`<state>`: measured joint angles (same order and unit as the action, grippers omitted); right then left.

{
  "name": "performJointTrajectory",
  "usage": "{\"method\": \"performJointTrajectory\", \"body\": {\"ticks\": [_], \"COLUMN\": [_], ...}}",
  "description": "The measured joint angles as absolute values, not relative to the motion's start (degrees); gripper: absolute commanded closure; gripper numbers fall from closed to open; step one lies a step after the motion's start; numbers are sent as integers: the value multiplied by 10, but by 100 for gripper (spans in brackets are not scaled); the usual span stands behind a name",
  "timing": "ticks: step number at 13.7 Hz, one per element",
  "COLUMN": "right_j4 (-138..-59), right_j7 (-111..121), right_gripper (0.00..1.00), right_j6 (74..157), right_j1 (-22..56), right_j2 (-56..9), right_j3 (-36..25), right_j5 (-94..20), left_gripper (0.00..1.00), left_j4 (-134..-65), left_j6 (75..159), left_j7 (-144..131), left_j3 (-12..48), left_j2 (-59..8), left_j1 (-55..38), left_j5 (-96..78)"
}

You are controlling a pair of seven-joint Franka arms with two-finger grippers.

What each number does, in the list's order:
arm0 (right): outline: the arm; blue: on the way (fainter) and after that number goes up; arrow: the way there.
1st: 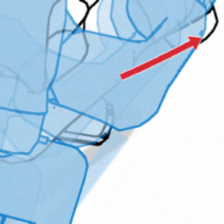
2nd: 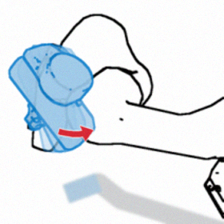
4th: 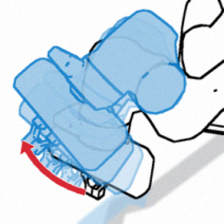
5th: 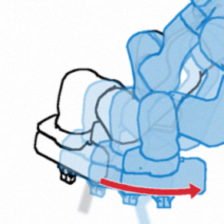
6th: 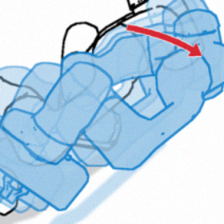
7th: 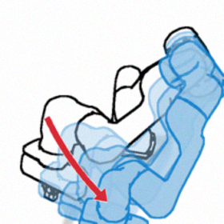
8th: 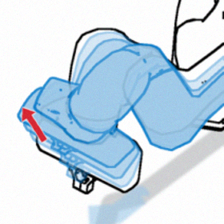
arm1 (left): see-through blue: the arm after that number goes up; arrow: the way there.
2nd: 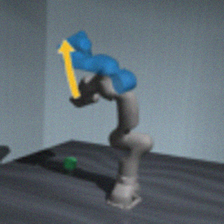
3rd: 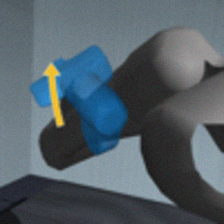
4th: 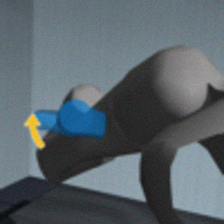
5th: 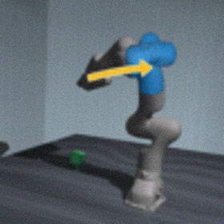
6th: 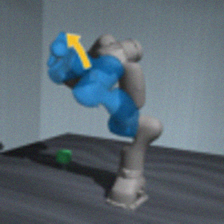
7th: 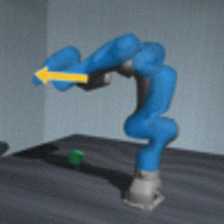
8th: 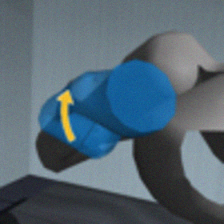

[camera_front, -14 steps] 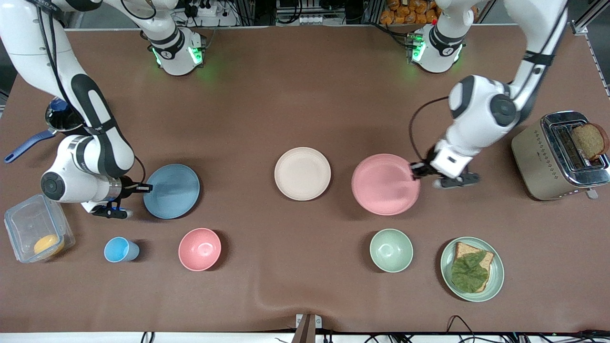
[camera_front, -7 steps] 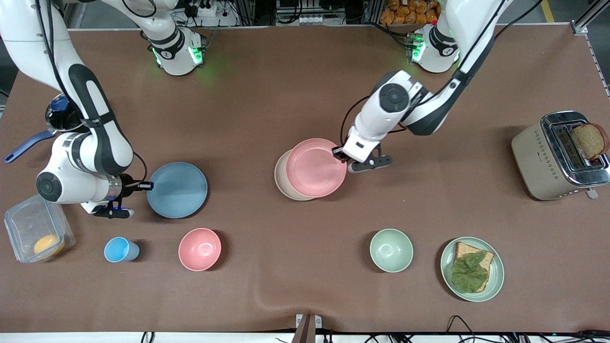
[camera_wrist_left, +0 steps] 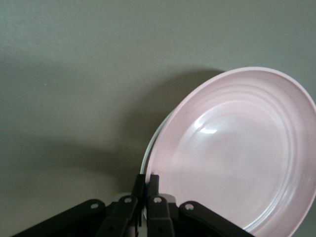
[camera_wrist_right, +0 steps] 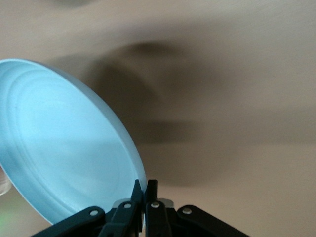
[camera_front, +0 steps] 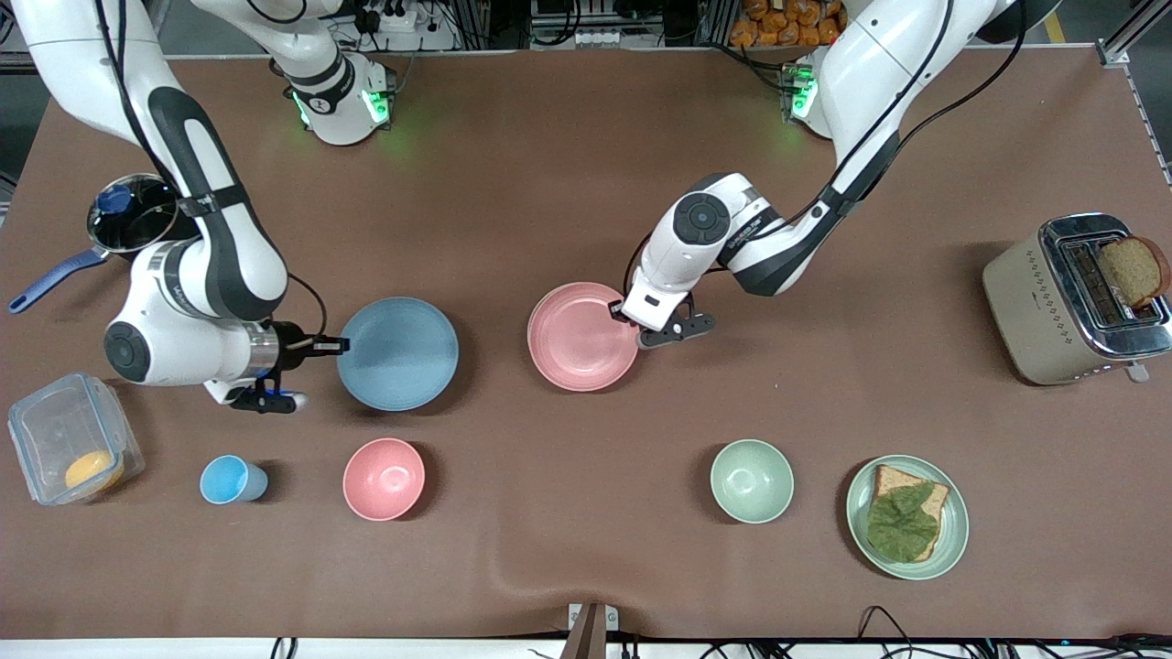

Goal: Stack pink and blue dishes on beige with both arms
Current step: 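Release the pink plate with the left gripper while the right gripper carries the blue plate, then lower the blue plate onto the pink plate with the right gripper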

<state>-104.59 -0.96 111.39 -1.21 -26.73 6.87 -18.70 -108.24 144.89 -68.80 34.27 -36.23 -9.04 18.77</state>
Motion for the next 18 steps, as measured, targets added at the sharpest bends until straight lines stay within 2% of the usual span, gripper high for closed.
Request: {"method": "performJointTrajectory", "body": {"ticks": [4,5,6,7,13,18], "right_j4": [-1038,-1038,-1038,-1039,-1038,-1039], "right_j7": [-30,-36,-41,-47,-115,-210], "right_gripper": [100,100,100,100,100,100], "right_j6": [1071,1067,1063,1060,1081,1142], "right_j1": [-3,0,4,9,67,141], "right_j2": [-267,-267,-267,-268,-268,-269], "right_j3": [69,70,70,70,72,72], "right_j5": [-247,-267,-284,-295,-329,-347], "left_gripper": [100,90,48,0,0,0], "left_j4": [-1083,-1083,-1083,-1083,-1066,-1041], "left_j6": [1448,1447,1447,1446,1420,1295], "left_j7": [-691,-691,-691,-692,-701,-614], "left_j3": [343,343,343,342,340,340], "left_j2": [-362,-362,-362,-362,-347,-195], "left_j1": [-95,-95,-96,-96,-84,27], "left_j5": [188,188,188,188,188,191]}}
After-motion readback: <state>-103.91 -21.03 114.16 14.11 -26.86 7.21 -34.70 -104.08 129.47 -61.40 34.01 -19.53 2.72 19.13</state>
